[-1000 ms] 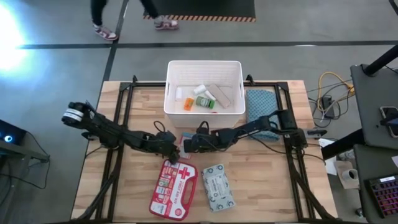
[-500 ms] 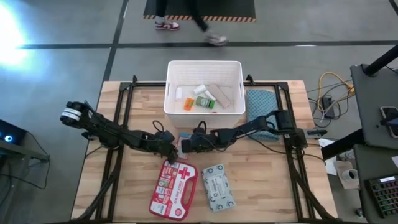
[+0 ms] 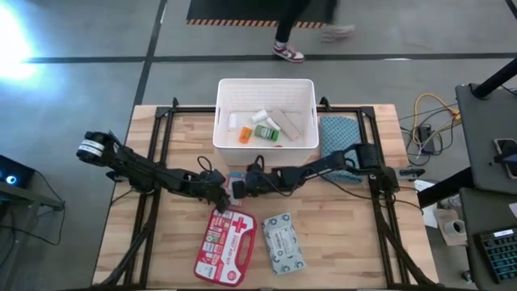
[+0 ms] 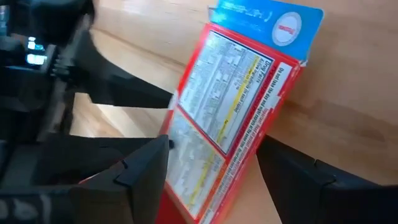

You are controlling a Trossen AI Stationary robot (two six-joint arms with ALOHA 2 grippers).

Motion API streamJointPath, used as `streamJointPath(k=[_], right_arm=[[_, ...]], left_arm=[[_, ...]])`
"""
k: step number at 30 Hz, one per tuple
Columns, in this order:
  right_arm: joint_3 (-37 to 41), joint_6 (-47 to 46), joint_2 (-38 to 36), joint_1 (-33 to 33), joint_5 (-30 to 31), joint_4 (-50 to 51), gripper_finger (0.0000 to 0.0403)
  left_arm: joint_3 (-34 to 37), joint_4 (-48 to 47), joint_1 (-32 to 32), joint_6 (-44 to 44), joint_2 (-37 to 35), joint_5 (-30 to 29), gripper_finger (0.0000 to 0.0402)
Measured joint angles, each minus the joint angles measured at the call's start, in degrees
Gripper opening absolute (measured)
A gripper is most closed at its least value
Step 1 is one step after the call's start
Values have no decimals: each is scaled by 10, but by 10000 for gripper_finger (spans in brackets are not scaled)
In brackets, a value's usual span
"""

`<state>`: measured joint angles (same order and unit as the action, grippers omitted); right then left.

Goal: Pick & place medical supplies in basket/bin
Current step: Put the bandage box into the white bin

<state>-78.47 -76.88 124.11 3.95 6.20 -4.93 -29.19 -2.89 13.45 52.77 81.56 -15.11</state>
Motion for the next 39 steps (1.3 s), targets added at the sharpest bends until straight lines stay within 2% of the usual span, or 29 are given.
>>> streamJointPath(k=[6,11,18,23,26,30,34,39], right_arm=[[-25,29,-1,0,2,-4,233],[-53,59,-2,0,0,-5,230],[-57,67,-4,1,-11,40,207],[-56,71,-4,0,-4,40,173],[-56,78,-4,1,5,24,147],[-58,56,-4,0,7,59,124],[-58,10,-4,7,8,94,135],[-58,-18,-3,14,0,101,193]], left_arm=[[0,-18,0,-3,-10,3,131],[2,-69,1,-11,-77,7,131],[7,-181,1,-6,-213,-87,131],[45,-180,1,19,-256,-93,131],[72,-148,1,47,-255,-79,131],[84,-132,1,54,-253,-57,131],[68,-130,4,29,-257,-65,131],[74,-131,4,11,-237,-67,131]])
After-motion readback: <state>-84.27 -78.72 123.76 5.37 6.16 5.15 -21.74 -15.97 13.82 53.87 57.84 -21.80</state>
